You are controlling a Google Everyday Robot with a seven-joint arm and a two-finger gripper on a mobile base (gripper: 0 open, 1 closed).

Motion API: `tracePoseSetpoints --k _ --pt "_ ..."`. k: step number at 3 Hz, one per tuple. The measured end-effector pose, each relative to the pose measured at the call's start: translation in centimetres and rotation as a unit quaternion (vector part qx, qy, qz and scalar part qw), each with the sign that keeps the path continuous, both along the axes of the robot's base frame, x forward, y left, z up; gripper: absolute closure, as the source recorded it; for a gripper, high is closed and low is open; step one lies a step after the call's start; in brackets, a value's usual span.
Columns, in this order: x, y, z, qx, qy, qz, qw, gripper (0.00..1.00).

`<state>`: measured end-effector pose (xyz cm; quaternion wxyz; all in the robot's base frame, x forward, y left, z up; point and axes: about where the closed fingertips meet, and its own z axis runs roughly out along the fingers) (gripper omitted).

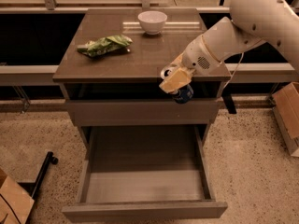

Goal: Pick pepsi can from middle drawer and place on counter

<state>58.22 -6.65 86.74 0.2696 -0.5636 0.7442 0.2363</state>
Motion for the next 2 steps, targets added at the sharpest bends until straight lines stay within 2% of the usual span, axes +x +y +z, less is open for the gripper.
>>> tracePoseSetpoints --k 1,2 --pt "1.5 1.2 2.9 -0.001 -0.043 -0.012 0.999 1.0" --pt "3.3 2.4 7.1 0.025 -0.083 -0.01 0.9962 1.0"
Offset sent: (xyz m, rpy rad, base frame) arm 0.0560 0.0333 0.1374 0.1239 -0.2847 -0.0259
